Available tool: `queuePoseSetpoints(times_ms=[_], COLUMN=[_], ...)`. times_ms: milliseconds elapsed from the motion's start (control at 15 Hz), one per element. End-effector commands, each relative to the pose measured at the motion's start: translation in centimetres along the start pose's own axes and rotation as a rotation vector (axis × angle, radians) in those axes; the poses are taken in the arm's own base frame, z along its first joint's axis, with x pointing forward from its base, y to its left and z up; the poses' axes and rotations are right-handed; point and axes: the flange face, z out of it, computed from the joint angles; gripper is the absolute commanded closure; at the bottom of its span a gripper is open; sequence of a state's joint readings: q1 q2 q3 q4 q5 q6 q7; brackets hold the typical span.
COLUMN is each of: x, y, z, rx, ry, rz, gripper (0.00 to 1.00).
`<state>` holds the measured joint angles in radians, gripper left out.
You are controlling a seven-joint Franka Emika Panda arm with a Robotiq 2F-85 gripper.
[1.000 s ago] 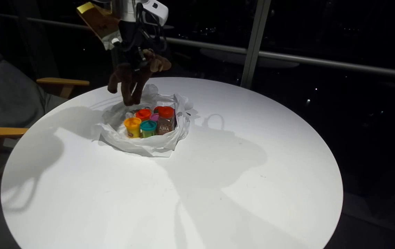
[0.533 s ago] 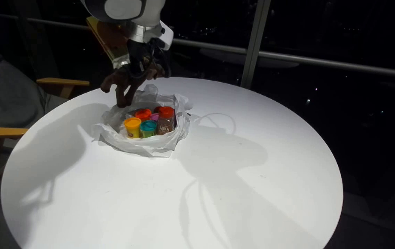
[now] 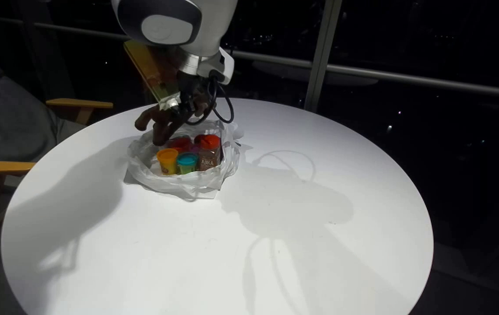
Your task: Put the objects on the table in the plastic
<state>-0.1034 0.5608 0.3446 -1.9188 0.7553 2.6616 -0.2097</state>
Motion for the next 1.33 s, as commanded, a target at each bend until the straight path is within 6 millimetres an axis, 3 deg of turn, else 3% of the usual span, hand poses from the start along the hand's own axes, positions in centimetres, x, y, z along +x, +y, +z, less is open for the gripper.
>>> queuePoseSetpoints(times_ms=[0,467,533,667,933,1133,1267], x=[-1.3,-2.9,-3.4,-3.9,-4.9,-4.1,-3.1], y=[1.8,5.4,5.4,5.3,2.3,-0.4,-1.7], z=[-1.8,0.2,0.4,0.4,-1.2,-3.6,-6.1], rx=[0.015,0.001,-0.012,-0.025,-0.046,-0.094,-0.15], ry=[-0.017,-0.101,-0.108,-0.11,-0.097,-0.05,0.007], rz=[-0.006,0.02,0.008,-0.014,-0.092,-0.098,-0.065], gripper=[0.89,0.88,0.64,0.6,0.29,0.07,0.0])
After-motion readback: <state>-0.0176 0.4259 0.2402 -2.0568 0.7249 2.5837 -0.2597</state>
